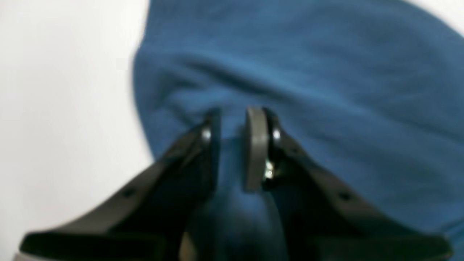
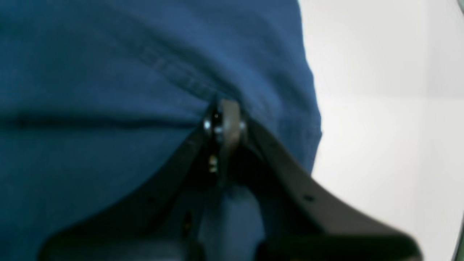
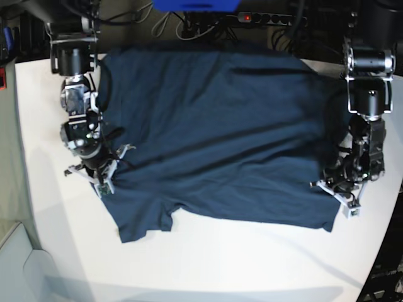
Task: Layout the t-shirt on the table in an organized manner, then fold the t-shirt properly
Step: 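Grasp the shirt sides with both grippers, then pull the shirt sides apart with both grippers to flatten it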
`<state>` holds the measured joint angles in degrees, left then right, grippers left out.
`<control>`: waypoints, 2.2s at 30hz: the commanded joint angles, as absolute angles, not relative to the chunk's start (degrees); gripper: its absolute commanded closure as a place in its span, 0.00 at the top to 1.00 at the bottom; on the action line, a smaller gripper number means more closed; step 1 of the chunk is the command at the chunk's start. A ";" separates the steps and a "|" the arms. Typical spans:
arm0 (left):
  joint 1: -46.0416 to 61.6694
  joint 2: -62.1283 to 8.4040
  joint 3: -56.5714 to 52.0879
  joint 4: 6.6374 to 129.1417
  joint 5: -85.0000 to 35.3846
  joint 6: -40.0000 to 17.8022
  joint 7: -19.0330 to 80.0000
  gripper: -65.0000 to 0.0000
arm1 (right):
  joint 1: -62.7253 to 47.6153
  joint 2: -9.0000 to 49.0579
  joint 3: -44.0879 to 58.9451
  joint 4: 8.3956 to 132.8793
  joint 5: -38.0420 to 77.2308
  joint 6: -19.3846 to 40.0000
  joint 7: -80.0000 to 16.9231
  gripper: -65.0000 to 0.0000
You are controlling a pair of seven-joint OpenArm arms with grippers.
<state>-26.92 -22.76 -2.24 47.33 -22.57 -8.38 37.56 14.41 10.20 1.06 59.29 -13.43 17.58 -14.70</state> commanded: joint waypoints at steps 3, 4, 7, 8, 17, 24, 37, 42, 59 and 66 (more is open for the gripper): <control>-28.97 -23.60 -0.31 46.73 -23.08 -8.48 33.45 0.19 | 18.33 13.58 1.89 51.03 -14.55 17.10 -15.25 0.00; -28.70 -23.69 0.48 46.29 -22.99 -8.48 31.87 0.19 | 20.09 14.37 1.89 47.96 -14.55 17.10 -14.02 0.00; -27.30 -24.48 3.30 44.00 -21.14 -8.48 27.74 0.19 | 26.15 16.48 1.63 39.25 -14.81 17.10 -10.07 0.00; -27.21 -24.48 3.56 43.30 -20.35 -8.48 27.03 0.19 | 28.26 17.01 1.45 36.53 -14.81 17.10 -8.66 0.00; -22.99 -25.19 -0.84 50.42 -20.35 -8.57 26.95 0.18 | 35.65 17.71 1.36 39.34 -14.99 17.10 -4.62 0.00; -20.88 -26.51 -7.69 61.93 -20.44 -8.57 32.66 0.19 | 30.29 17.19 1.80 59.12 -14.81 17.10 -7.08 0.00; -13.93 -19.21 -8.40 75.56 -20.00 -8.48 49.89 0.18 | 6.73 7.96 1.45 90.51 -14.64 17.10 -31.16 0.00; -11.21 -18.77 -8.40 75.65 -20.09 -8.48 48.22 0.18 | 1.80 6.73 1.71 90.86 -14.55 17.10 -31.78 0.00; -11.30 -17.80 -8.04 61.85 -19.74 -8.48 38.81 0.18 | 1.27 9.54 1.80 82.51 -14.55 17.10 -31.43 0.00; -12.97 -21.41 -8.04 55.16 -19.74 -8.57 33.01 0.19 | 2.07 13.67 1.19 78.55 -14.55 17.19 -24.40 0.00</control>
